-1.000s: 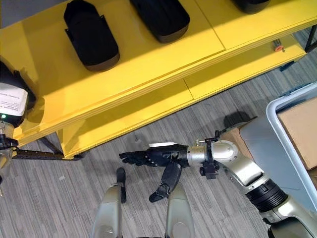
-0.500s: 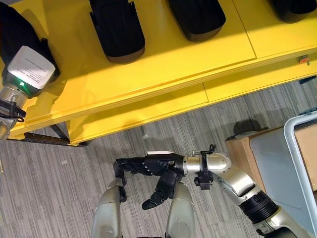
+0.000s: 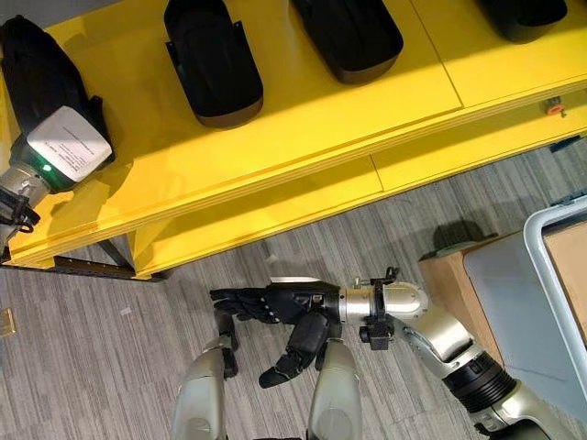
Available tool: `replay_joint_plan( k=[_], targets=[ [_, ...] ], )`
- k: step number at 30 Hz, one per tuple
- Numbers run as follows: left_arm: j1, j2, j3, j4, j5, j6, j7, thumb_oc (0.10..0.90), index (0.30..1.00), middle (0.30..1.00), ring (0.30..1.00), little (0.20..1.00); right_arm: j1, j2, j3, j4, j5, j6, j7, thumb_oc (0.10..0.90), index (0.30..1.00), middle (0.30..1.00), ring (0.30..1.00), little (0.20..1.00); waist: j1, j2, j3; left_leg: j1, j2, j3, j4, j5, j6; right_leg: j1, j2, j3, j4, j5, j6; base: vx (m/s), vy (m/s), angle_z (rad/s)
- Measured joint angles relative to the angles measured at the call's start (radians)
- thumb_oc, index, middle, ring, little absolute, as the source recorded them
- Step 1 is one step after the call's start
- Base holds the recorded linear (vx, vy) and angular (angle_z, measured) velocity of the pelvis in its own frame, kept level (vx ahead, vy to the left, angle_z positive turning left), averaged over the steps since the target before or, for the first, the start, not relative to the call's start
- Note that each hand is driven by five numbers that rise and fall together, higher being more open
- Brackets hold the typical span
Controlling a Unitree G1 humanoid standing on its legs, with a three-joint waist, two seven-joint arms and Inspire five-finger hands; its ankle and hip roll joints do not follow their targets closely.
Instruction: Move parts from the plastic box to the shelf.
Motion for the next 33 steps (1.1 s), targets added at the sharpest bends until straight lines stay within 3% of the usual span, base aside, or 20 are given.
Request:
replay_joint_plan(
  k=[5,21,22,23,24,31,33],
  targets=[
    [-0.096,0.002,-0.064,0.03,0.037,-0.026,-0.007,0.4,0.3,0.3,0.3,0.3,-0.01,-0.007,0.002,-0.004,0.017,0.01,-0.013,0.9,1.0,1.0,1.0,1.0,-0.001,0.007,0.0,-0.021,-0.002,0.006,0.0,0.001,0.001,-0.023,0.002,0.005,-0.005,0.007,0.003,-0.05,0.0,-0.03],
    [-0.106,0.002,-0.065,0.032,0.023,-0.023,-0.031,0.4,0.3,0.3,0.3,0.3,-0.013,-0.016,0.002,-0.026,0.037,0.01,-0.034,0.9,1.0,1.0,1.0,1.0,-0.001,0.007,0.0,-0.021,-0.003,0.011,-0.003,-0.001,0.002,-0.023,0.003,0.007,-0.015,0.011,0.006,-0.01,0.0,0.0],
    [-0.106,0.002,-0.065,0.039,-0.004,-0.021,-0.035,0.855,0.937,0.937,0.937,0.937,-0.013,-0.016,0.002,-0.026,0.037,0.01,-0.034,0.9,1.0,1.0,1.0,1.0,-0.001,0.007,0.0,-0.021,-0.002,0.012,-0.003,-0.001,0.002,-0.023,0.004,0.008,-0.015,0.011,0.006,-0.01,-0.031,-0.01],
    [-0.106,0.002,-0.065,0.039,-0.004,-0.021,-0.035,0.855,0.937,0.937,0.937,0.937,-0.013,-0.016,0.002,-0.026,0.037,0.01,-0.034,0.9,1.0,1.0,1.0,1.0,-0.001,0.007,0.0,-0.021,-0.002,0.012,-0.003,-0.001,0.002,-0.023,0.004,0.008,-0.015,0.011,0.006,0.0,-0.033,-0.03],
    [-0.102,0.002,-0.062,0.043,-0.026,-0.013,-0.054,0.9,1.0,1.0,1.0,1.0,-0.013,-0.016,0.002,-0.027,0.037,0.01,-0.035,0.9,1.0,1.0,1.0,1.0,-0.001,0.007,0.0,-0.021,0.0,0.012,-0.003,-0.001,0.002,-0.023,0.007,0.008,-0.016,0.012,0.005,0.0,-0.029,-0.03],
    [-0.075,-0.004,-0.057,0.058,-0.094,0.008,-0.135,0.9,1.0,1.0,1.0,1.0,-0.013,-0.014,0.002,-0.03,0.036,0.011,-0.046,0.9,1.0,1.0,1.0,1.0,0.002,0.008,0.0,-0.02,0.003,0.012,-0.003,-0.001,0.002,-0.02,0.011,0.008,-0.022,0.016,0.003,0.0,-0.003,-0.01],
    [-0.033,-0.004,-0.014,0.065,-0.144,-0.005,-0.145,0.9,1.0,1.0,1.0,1.0,-0.012,-0.01,0.002,-0.035,0.036,0.012,-0.05,0.9,1.0,1.0,1.0,1.0,0.001,0.008,0.0,-0.014,0.003,0.012,-0.003,-0.001,0.002,-0.011,0.012,0.007,-0.025,0.017,0.003,0.0,0.0,0.0]
  ],
)
